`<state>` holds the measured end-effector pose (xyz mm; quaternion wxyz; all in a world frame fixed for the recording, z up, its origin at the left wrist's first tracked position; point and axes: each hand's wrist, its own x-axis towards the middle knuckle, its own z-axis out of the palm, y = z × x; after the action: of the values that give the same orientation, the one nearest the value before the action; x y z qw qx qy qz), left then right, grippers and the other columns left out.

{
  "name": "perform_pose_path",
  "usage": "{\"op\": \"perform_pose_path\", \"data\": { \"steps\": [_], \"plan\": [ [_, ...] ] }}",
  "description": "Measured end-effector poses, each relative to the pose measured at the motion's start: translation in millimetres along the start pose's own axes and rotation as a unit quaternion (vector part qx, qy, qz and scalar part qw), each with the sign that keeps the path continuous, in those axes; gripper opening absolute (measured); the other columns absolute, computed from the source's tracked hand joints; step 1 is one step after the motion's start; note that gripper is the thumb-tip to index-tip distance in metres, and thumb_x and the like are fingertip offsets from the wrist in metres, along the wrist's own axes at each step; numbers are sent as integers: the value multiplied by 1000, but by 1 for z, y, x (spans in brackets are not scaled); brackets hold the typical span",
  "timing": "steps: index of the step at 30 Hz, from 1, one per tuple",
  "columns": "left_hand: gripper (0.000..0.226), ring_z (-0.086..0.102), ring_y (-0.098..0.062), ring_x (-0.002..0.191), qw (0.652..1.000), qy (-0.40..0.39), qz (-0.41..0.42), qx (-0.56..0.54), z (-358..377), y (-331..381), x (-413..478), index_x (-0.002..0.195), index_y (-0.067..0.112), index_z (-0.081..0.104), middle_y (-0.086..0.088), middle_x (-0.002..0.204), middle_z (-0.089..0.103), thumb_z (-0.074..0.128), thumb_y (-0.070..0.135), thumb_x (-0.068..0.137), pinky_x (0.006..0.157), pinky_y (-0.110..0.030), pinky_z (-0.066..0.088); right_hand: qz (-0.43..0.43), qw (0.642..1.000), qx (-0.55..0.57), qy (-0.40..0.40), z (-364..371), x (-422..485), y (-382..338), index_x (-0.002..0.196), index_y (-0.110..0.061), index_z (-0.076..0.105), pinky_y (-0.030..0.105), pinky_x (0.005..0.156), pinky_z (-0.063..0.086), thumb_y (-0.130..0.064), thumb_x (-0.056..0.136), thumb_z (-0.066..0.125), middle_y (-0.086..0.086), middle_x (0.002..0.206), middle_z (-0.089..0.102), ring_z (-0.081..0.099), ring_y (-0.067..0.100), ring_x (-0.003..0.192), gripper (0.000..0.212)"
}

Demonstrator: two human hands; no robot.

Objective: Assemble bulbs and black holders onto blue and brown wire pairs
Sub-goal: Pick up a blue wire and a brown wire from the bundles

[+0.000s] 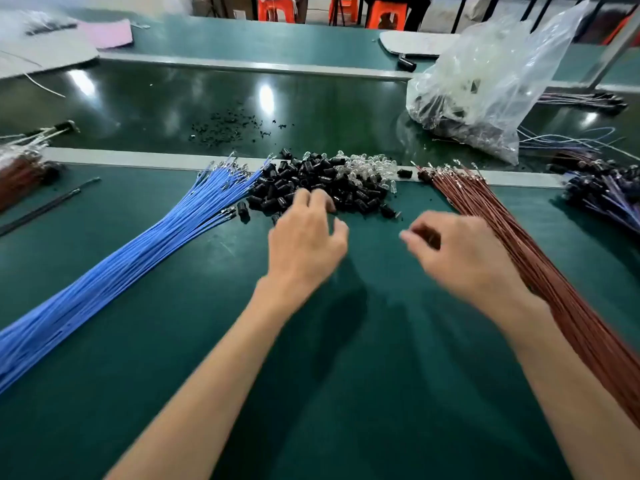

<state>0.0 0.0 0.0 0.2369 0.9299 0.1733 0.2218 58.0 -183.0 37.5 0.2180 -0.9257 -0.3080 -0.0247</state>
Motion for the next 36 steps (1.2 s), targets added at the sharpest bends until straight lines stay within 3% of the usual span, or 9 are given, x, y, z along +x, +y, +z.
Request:
{"op": "perform_pose_path", "data": {
  "steps": [3,6,10,20,26,29,32,34,36],
  "plan": [
    [31,56,-29,88,993,32,-1,113,-4,-33,19,105,9,51,-11,105,45,56,36,90,63,-37,43,130,978,-140,82,5,32,34,108,-8,63,36,77,43,-30,94,57,15,111,59,57,34,98,27],
    [29,55,-33,84,992,33,6,122,-9,-64,22,101,7,52,-14,100,47,60,32,90,66,-37,40,220,958,-173,64,9,35,58,111,-3,60,43,82,47,-26,94,58,20,112,55,56,40,100,29],
    [20,55,-32,78,998,43,23,49,-13,-78,19,99,3,55,-14,96,54,62,18,89,70,-35,39,236,953,-168,95,12,38,66,103,-2,60,46,80,48,-19,93,60,23,104,61,59,44,94,20],
    [22,53,-15,66,998,40,42,-30,-16,-77,15,87,6,63,-4,81,60,74,25,82,66,-26,47,246,948,-181,84,15,32,72,99,-3,60,41,74,44,-22,96,54,22,99,64,60,41,93,21],
    [23,58,-19,67,997,41,46,-43,-19,-75,15,87,4,67,-6,81,63,72,26,84,71,-37,53,280,944,-151,84,13,33,70,113,2,46,45,77,40,-26,101,39,27,113,59,56,44,105,32],
    [24,60,-23,71,997,45,45,-38,-20,-75,13,88,3,68,-9,83,65,70,26,86,75,-41,52,270,944,-115,149,1,31,64,110,0,43,42,69,33,-24,102,36,32,104,61,58,49,96,26],
    [23,60,-26,74,997,53,48,-31,-20,-76,12,89,2,70,-11,85,65,69,25,87,76,-42,51,231,934,-49,267,-20,28,53,110,-4,50,44,69,41,-24,100,45,30,97,64,60,45,88,23],
    [24,61,-27,75,997,56,50,-30,-21,-77,11,92,2,70,-12,87,65,69,25,87,76,-42,51,198,923,90,318,-38,26,43,104,-12,56,35,69,48,-30,95,50,14,89,68,63,28,78,21],
    [23,61,-27,77,996,61,54,-26,-21,-77,11,93,2,70,-12,88,66,69,24,86,77,-40,51,156,887,313,302,-57,24,28,95,-20,56,21,54,46,-29,90,53,-8,72,64,57,5,61,11]
  ]
}}
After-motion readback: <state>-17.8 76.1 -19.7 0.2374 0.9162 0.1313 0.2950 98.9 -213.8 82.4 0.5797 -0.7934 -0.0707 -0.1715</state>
